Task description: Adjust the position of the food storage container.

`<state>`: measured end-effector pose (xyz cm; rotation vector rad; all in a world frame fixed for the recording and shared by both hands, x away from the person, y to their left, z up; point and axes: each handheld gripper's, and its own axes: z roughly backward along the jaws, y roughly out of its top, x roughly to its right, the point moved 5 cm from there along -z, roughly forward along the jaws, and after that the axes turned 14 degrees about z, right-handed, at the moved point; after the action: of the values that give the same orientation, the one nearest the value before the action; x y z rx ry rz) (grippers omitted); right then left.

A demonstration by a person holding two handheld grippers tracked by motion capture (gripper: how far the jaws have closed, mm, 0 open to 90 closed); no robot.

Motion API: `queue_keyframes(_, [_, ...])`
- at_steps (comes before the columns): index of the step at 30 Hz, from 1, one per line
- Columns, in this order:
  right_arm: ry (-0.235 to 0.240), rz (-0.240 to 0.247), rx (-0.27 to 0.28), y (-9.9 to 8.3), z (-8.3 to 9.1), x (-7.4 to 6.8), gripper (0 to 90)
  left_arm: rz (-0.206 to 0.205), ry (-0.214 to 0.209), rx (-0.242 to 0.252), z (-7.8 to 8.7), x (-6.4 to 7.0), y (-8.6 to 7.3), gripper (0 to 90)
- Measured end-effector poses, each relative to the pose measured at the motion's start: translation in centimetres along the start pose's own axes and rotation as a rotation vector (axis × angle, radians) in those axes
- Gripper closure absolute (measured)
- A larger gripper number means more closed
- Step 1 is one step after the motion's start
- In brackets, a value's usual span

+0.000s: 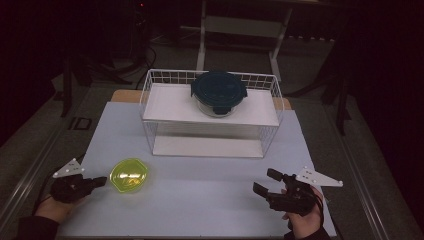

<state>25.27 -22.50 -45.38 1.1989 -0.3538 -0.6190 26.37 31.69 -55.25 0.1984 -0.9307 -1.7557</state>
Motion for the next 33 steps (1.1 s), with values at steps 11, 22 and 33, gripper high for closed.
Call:
queue_keyframes(11, [0.001, -0.006, -0.001, 0.0, 0.0, 0.1, 19.3, -0.063, -0.058, -0.047, -2.7, 1.5, 0.3, 88.7])
queue_keyframes(22, [0.001, -0.011, -0.002, -0.1, 0.1, 0.1, 19.3, -0.116, -0.128, -0.079, -4.3, 4.7, 0.2, 88.7])
queue_keyframes(33, [0.003, -0.013, -0.003, -0.2, 0.3, 0.2, 19.3, -0.117, -0.103, -0.055, -4.7, 3.9, 1.5, 88.7])
